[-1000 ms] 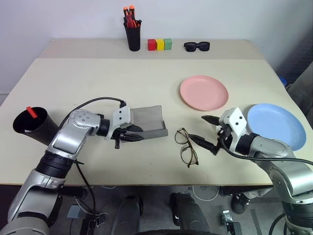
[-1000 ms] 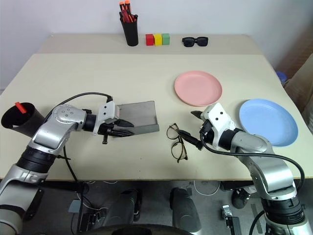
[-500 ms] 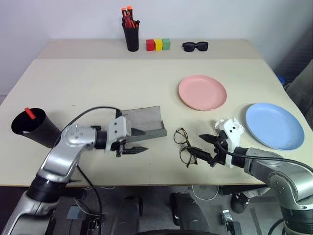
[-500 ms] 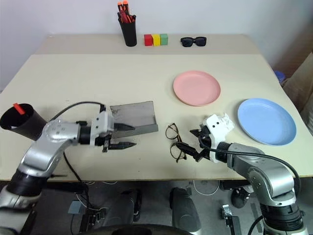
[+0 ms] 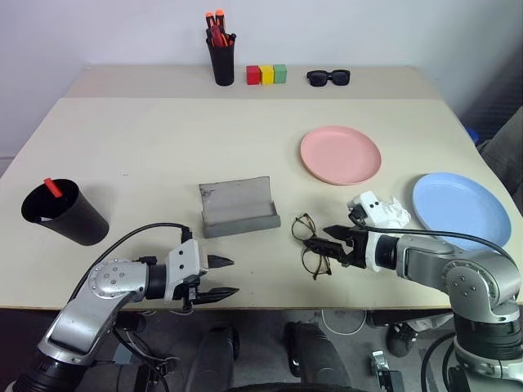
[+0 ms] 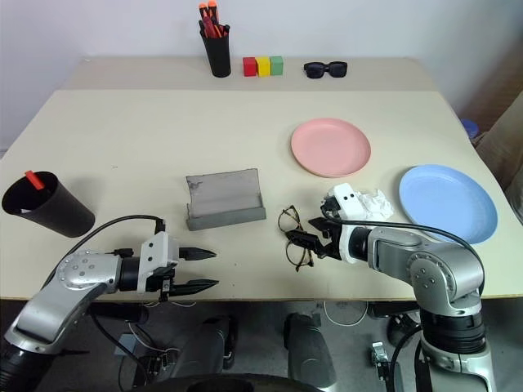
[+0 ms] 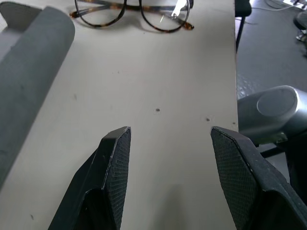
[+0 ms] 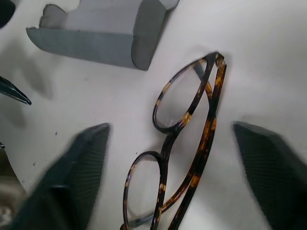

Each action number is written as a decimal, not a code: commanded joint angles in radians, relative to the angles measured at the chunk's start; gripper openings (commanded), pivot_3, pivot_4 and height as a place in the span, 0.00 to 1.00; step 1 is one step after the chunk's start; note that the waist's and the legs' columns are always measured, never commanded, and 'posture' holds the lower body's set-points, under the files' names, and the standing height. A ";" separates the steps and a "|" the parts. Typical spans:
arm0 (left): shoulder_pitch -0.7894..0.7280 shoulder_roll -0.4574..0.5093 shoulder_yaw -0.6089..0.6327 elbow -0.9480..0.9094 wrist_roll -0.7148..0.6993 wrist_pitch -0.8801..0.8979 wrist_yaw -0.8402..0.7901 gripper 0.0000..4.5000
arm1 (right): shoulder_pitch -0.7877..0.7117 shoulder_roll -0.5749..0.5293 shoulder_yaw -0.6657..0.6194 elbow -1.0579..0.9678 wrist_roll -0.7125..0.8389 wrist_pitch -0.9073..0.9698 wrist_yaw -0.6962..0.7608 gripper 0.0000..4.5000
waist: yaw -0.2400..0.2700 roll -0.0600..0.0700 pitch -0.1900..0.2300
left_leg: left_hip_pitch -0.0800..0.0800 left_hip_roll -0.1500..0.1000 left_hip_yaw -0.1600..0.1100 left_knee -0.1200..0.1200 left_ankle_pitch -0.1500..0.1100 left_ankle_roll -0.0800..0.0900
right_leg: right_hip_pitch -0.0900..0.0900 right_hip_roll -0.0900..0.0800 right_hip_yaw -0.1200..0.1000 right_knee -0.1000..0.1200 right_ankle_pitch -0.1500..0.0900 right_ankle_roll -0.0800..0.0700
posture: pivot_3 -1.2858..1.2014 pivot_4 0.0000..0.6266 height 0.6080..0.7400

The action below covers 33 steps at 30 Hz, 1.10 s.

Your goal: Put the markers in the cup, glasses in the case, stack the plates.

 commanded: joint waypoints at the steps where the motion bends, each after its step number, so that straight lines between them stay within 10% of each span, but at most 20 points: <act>1: 0.014 0.007 0.025 -0.025 -0.004 -0.024 0.016 0.60 | -0.022 -0.004 -0.011 -0.010 0.017 0.026 -0.006 0.48 | 0.000 0.000 0.000 | 0.000 0.000 0.000 0.000 0.000 0.000 | 0.000 0.000 0.000 0.000 0.000 0.000 | 0.52 0.24 1.00; 6: 0.016 0.011 0.025 -0.025 -0.003 -0.027 0.032 0.60 | -0.034 -0.010 -0.004 -0.016 0.012 0.048 -0.009 0.01 | -0.001 0.000 0.000 | 0.000 0.000 0.000 0.000 0.000 0.000 | 0.000 0.000 0.000 0.000 0.000 0.000 | 0.52 0.24 1.00; 20: 0.034 -0.049 0.130 0.051 -0.048 -0.002 0.144 0.60 | -0.247 -0.230 0.208 -0.158 -0.141 -0.264 0.205 0.01 | -0.007 0.001 0.000 | -0.001 0.000 0.003 -0.001 0.000 0.000 | -0.004 0.001 0.001 0.000 -0.001 0.002 | 0.52 0.24 1.00; 33: 0.149 -0.129 0.297 -0.044 -0.190 0.032 0.243 0.60 | -0.634 0.075 0.729 0.411 -0.652 -0.802 0.384 0.01 | -0.025 0.000 0.000 | -0.002 0.000 0.003 -0.002 0.000 0.001 | -0.005 -0.001 0.001 0.001 0.001 0.000 | 0.52 0.24 1.00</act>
